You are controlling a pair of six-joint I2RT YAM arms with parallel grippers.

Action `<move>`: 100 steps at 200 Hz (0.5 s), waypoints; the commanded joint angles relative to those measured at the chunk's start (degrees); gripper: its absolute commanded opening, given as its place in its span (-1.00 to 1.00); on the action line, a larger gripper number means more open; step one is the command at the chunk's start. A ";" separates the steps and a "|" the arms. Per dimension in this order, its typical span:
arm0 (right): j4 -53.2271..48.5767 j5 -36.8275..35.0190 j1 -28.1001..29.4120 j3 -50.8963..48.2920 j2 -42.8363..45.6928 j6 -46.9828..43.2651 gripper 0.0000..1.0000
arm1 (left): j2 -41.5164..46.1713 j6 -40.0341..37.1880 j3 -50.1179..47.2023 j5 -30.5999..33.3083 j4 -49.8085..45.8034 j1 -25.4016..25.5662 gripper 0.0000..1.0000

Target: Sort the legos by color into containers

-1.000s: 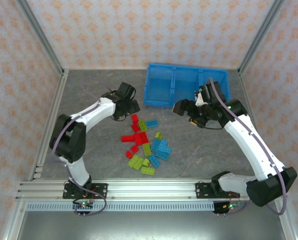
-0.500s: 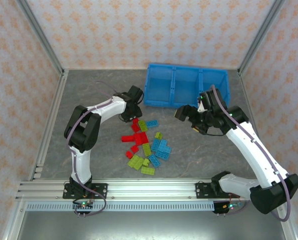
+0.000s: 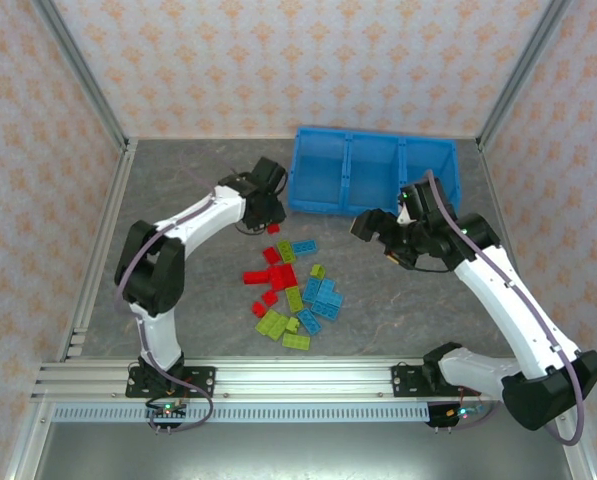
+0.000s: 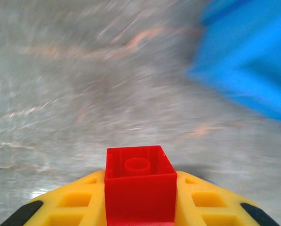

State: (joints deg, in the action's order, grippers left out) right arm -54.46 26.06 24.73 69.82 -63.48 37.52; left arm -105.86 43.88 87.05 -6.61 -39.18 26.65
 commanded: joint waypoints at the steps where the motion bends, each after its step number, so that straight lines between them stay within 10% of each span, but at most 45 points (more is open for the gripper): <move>1: 2.28 -2.48 0.41 1.24 1.89 1.16 0.84 | 5.56 -3.67 7.53 0.88 1.84 2.94 -0.48; 100: 0.43 -4.42 0.42 -0.21 5.89 2.65 0.84 | -30.84 -22.92 53.02 9.19 -0.14 4.94 -0.46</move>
State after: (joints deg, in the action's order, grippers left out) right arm -52.73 24.01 24.73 69.84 -59.92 39.42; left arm -130.34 26.74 130.19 -0.86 -35.81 32.08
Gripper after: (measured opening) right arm 0.921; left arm 0.299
